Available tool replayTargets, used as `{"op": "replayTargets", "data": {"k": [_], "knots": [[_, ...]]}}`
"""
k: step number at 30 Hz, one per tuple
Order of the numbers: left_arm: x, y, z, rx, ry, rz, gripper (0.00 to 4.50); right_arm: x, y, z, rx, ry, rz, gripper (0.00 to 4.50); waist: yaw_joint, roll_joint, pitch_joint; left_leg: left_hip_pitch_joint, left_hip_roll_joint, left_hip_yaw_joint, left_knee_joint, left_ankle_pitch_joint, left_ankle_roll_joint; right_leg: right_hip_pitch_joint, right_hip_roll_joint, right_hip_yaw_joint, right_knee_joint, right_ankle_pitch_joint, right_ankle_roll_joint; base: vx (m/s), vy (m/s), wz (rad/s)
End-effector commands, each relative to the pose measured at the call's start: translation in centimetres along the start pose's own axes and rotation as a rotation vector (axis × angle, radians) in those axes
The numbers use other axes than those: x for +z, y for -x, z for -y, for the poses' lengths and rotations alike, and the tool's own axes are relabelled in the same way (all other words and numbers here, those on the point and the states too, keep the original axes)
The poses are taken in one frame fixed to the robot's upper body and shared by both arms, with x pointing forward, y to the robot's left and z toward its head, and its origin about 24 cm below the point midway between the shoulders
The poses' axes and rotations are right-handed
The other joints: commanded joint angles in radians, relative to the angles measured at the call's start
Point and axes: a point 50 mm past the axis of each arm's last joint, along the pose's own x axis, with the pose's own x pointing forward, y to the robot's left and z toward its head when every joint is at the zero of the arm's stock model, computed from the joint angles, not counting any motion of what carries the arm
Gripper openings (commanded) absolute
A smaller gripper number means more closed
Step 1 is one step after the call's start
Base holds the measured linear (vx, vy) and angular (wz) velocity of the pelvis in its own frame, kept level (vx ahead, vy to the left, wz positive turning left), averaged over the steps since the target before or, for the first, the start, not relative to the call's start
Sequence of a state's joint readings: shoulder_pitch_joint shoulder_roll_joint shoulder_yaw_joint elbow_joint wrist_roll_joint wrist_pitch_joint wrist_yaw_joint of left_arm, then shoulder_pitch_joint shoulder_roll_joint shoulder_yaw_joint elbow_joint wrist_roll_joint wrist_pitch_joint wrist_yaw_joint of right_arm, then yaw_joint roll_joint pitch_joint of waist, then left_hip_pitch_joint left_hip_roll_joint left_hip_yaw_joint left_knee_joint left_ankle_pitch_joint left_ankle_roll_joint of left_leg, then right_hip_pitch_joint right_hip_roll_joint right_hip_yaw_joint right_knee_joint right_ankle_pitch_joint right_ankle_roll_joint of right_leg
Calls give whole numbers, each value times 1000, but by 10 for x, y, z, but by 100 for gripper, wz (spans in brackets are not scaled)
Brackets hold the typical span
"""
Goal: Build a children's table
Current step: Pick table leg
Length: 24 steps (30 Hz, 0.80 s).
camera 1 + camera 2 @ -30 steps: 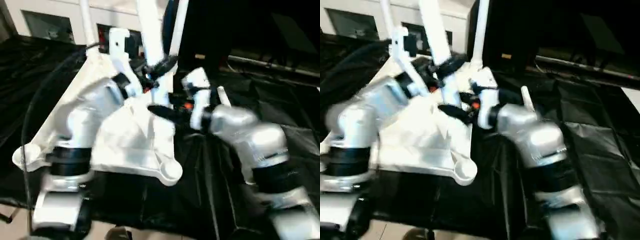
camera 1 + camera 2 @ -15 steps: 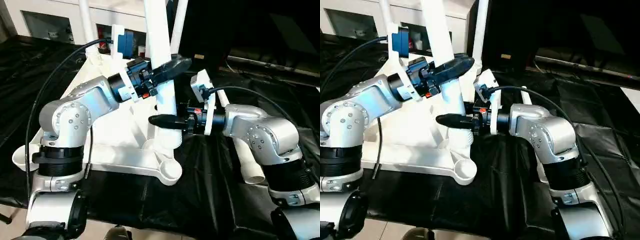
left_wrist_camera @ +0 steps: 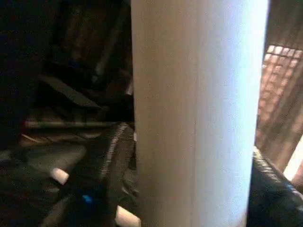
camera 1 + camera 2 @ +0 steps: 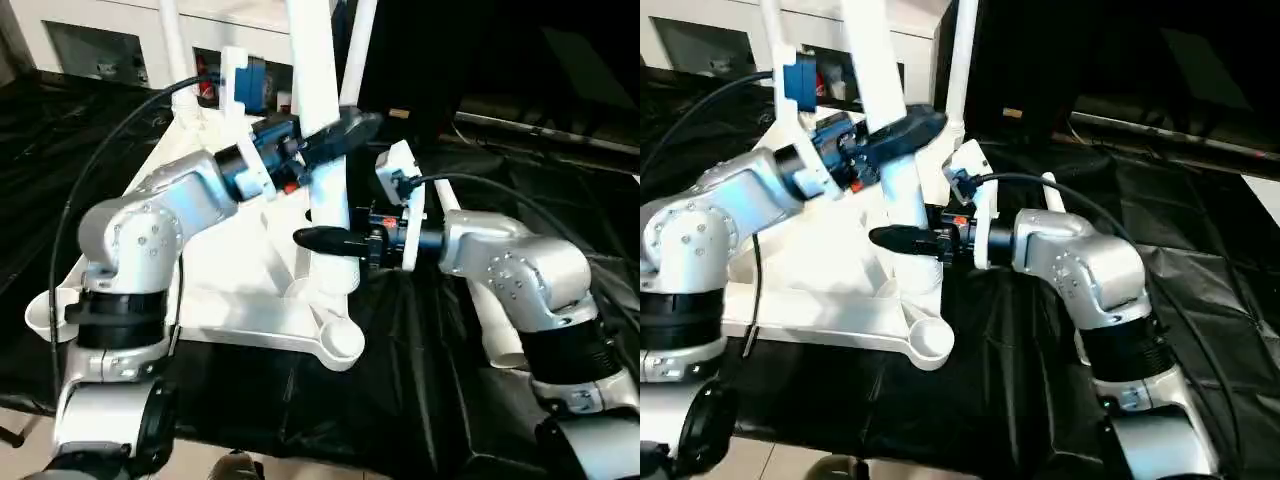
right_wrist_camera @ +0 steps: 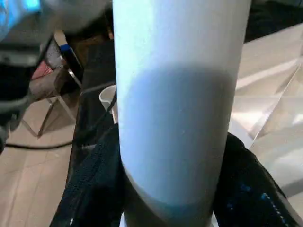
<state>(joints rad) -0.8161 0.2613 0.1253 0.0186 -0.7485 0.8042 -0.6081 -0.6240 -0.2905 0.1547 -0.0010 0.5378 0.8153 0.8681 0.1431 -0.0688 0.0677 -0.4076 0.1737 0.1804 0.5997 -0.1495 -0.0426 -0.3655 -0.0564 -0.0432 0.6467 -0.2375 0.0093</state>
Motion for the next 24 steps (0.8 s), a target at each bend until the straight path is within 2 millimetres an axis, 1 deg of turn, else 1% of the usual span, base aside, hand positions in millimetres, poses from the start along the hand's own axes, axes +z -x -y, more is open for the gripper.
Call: {"op": "replayTargets", "data": {"k": [1,2,4,5,6,7,10,11,13,14,15,16,18,19,20,21,23,24], "knots": [[5,-2,0,1,-22,9,302,8,2,-3,-10,52,15,191,-1,15,-77,44,60,-26,-76,-182,-98,25,-93,43,-73,-48,-156,0,0,0],[7,-1,0,-1,-16,16,302,8,1,-2,-17,56,15,191,-2,15,-77,44,60,-25,-75,-176,-97,25,-93,43,-72,-40,-160,0,0,0],[7,-2,-1,10,-11,18,274,8,1,-2,-24,59,15,191,-2,17,-77,45,59,-24,-74,-170,-100,23,-91,42,-70,-21,-165,0,0,0],[7,-2,-2,21,-2,23,267,8,1,-2,-30,64,16,191,-1,17,-78,45,59,-24,-74,-170,-99,23,-91,42,-69,-15,-167,0,0,0],[7,-3,-2,31,9,25,267,8,0,-1,-40,69,21,191,0,14,-77,45,60,-24,-75,-175,-101,24,-92,42,-70,-20,-170,0,0,0],[6,-4,-3,36,15,26,261,8,0,-1,-47,71,24,191,-1,14,-77,45,60,-24,-75,-175,-102,24,-93,42,-69,-21,-170,0,0,0],[6,-5,-3,44,14,27,222,9,-2,-1,-54,73,31,191,-1,15,-76,44,60,-24,-75,-180,-101,24,-93,43,-71,-35,-170,0,0,0],[6,-5,-4,50,14,27,222,9,-3,-2,-55,77,33,191,-1,11,-75,45,59,-23,-75,-182,-97,24,-94,44,-73,-50,-166,0,0,0],[6,-5,-4,50,13,28,222,8,-4,-2,-54,78,34,191,0,12,-76,44,60,-24,-75,-179,-97,24,-95,44,-73,-54,-165,0,0,0],[7,-4,-3,37,19,33,197,8,-5,-3,-50,83,33,191,-1,11,-76,43,60,-25,-75,-172,-95,25,-94,43,-71,-43,-164,0,0,0],[7,-4,-3,34,22,34,188,8,-6,-4,-50,87,31,191,-1,12,-76,43,60,-24,-76,-173,-95,24,-93,43,-72,-43,-163,0,0,0],[7,-4,-3,34,22,34,188,8,-6,-4,-50,87,31,191,-1,10,-76,44,60,-24,-75,-173,-95,24,-93,43,-72,-43,-162,0,0,0],[7,-2,-3,16,27,32,184,7,-7,-4,-51,88,31,191,-1,10,-77,43,59,-23,-75,-165,-93,24,-93,43,-70,-32,-165,0,0,0],[7,-1,-1,-5,30,26,178,7,-7,-4,-32,62,37,226,0,10,-76,43,59,-23,-74,-163,-90,24,-93,43,-71,-31,-164,0,0,0],[7,0,0,-32,25,17,178,8,-6,-4,-26,52,35,226,-2,8,-76,43,59,-23,-75,-165,-88,24,-92,43,-72,-40,-163,0,0,0],[6,0,2,-49,21,10,178,8,-6,-4,-25,48,33,261,-1,10,-76,44,59,-23,-75,-167,-88,23,-93,43,-71,-44,-163,0,0,0],[5,0,6,-109,5,-23,178,10,-2,-3,-11,56,17,263,-1,10,-75,45,59,-22,-76,-171,-86,22,-92,43,-73,-60,-158,0,0,0],[5,0,8,-125,-2,-35,178,10,-1,-2,-9,62,10,272,0,11,-75,46,60,-22,-75,-174,-89,21,-91,43,-72,-63,-156,0,0,0]]}}
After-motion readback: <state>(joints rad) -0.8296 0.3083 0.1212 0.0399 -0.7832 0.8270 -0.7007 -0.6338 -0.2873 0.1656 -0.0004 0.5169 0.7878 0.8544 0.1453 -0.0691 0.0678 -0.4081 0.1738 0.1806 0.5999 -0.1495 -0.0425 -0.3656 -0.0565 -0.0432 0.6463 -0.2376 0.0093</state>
